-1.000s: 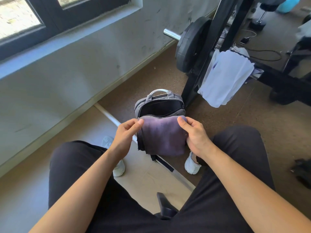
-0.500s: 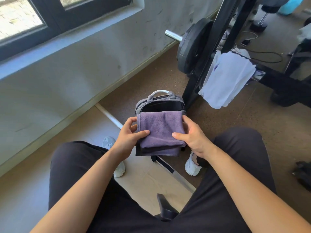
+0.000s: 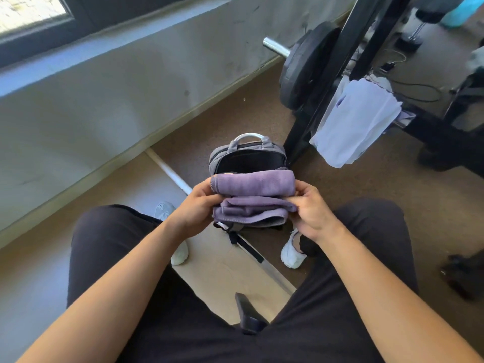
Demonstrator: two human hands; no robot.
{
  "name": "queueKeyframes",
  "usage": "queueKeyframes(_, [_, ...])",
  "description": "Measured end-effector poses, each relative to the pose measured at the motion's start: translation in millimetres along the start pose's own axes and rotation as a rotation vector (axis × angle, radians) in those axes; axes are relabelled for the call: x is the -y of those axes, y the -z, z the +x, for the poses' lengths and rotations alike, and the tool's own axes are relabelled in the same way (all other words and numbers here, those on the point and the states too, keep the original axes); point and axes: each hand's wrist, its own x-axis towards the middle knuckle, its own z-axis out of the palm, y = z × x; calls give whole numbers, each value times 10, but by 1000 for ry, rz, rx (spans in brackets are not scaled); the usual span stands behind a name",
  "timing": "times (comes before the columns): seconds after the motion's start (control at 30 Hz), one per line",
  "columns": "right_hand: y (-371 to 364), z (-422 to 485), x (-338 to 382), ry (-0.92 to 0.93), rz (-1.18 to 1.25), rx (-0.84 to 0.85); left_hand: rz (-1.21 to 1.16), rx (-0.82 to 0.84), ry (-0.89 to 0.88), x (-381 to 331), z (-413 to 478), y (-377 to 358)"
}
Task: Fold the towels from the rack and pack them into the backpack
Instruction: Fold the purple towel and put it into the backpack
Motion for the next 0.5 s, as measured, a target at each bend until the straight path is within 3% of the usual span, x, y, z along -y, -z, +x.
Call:
queueKeyframes(0.17, [71, 23, 67, -93, 182, 108, 32, 103, -110, -41, 49, 65])
queueKeyframes(0.23, [88, 10, 111, -140, 237, 120, 61, 57, -143, -59, 32, 79])
queueKeyframes(0.37, [65, 40, 59, -245, 28, 58, 224, -12, -196, -95, -22, 87])
queueKeyframes(0.5, [39, 60, -46, -308, -114, 164, 377, 44, -212, -79, -22, 105])
